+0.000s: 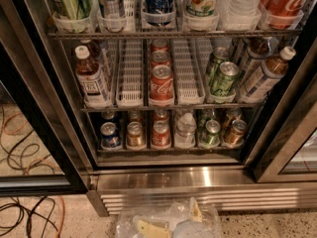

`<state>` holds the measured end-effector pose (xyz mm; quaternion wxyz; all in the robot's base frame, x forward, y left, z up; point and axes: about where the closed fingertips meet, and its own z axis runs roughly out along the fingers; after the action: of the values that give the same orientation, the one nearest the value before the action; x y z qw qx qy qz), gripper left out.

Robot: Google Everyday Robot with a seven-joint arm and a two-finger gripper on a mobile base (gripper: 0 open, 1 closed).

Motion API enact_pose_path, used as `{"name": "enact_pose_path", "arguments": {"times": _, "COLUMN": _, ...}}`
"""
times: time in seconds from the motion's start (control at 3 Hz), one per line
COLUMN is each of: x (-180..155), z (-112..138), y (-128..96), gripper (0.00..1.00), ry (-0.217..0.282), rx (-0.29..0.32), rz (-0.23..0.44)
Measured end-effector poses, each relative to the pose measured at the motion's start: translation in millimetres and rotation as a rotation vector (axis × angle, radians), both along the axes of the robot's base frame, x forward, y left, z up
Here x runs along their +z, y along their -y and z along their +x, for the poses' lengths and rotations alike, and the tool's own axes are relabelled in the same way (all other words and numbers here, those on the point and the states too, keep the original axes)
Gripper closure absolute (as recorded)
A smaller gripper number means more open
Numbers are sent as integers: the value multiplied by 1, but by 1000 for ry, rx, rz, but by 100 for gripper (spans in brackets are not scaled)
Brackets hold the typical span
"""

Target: Pick orange can from bottom shelf of fridge

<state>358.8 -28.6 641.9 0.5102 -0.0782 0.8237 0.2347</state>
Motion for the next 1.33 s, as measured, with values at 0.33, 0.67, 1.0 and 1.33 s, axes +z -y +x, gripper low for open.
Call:
{"name": "enact_pose_path", "arguments": {"times": 0.33, "x": 15, "z": 20, "y": 27, "gripper": 0, "ry": 57, "rx": -84, "rz": -57}}
{"name": "enact_pose_path", "arguments": {"times": 0.67, "x": 40, "z": 38, "y": 54, "gripper": 0, "ry": 133, "rx": -184, "rz": -100}}
{"name": "enact_pose_path", "arguments": {"times": 1.0, "x": 40, "z": 38, "y": 54, "gripper": 0, "ry": 133, "rx": -183, "rz": -100}}
{"name": "enact_pose_path", "arguments": {"times": 1.33, "x": 50, "z": 53, "y": 71, "gripper": 0, "ry": 181, "rx": -236, "rz": -118}}
